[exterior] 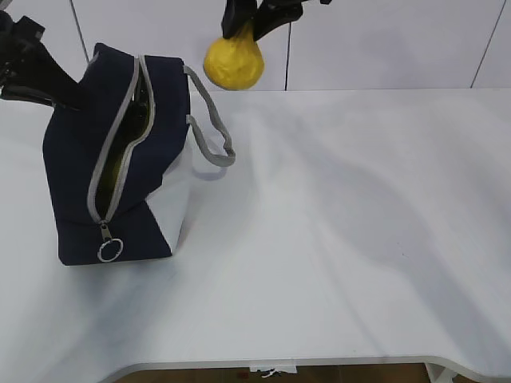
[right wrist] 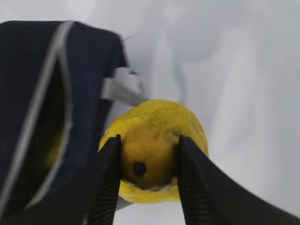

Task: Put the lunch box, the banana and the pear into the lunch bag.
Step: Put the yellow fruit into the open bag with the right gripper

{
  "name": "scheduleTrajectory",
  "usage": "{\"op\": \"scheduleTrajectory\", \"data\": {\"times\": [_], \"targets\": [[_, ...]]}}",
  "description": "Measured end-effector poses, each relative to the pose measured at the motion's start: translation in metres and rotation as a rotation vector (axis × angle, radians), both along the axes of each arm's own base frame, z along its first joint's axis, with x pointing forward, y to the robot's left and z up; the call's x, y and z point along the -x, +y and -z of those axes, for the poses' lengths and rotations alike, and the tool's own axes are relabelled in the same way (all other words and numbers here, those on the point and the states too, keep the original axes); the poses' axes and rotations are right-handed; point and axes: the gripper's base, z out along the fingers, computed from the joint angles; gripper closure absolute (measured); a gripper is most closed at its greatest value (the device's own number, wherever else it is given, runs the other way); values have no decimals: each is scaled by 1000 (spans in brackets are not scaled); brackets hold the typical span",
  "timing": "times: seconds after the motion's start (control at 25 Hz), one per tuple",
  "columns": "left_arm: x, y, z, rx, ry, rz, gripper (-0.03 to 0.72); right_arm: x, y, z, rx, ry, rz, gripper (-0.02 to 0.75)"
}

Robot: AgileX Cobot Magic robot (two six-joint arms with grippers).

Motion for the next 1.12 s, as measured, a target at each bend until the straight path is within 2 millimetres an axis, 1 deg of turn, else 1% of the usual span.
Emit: {"op": "scheduleTrajectory", "data": {"times": [0.16, 0.32, 0.4, 0.56, 0.72, 0.96, 1.12], "targets": [[-1, 0, 0, -1, -4, -4, 676, 11, 8, -11, -129, 46, -52, 457], [-1, -1, -1, 20, -6, -11, 676, 18, 19, -15, -241, 98, -104, 458], [-1, -2, -3, 39, -7, -15, 676, 21, 26, -15, -268, 112, -133, 458], [-2, -4, -5, 74, -7, -21, 676, 21, 43, 2, -278, 161, -168, 458], [-1, -5, -6, 96, 1, -14, 676, 18, 58, 27, -268, 216, -185, 459], [0, -6, -7, 111, 5, -10, 676, 4, 63, 63, -201, 258, -164, 459], [0, -7, -7, 116, 6, -10, 676, 0, 66, 78, -206, 290, -163, 458]]}}
